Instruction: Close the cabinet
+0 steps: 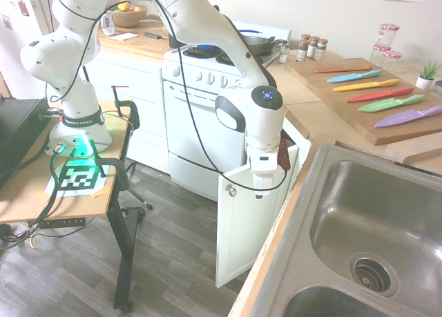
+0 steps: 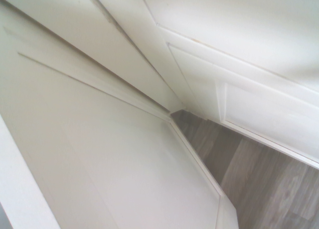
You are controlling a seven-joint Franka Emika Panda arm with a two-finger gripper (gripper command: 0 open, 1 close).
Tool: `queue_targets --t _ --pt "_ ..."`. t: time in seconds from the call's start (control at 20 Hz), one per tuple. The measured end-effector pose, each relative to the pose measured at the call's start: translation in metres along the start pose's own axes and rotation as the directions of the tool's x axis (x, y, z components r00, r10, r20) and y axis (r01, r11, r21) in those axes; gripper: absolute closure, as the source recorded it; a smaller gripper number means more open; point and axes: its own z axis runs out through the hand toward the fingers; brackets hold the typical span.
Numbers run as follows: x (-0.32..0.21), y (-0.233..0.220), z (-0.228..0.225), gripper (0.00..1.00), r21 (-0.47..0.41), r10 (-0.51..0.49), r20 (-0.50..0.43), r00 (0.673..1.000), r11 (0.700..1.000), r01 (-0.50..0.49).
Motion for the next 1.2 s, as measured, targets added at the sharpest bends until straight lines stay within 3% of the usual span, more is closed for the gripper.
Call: queue_targets --t 1.2 --pt "-0.012 -0.021 0.007 1.0 -0.089 -0.13 -0.026 0.991 0.988 0.127"
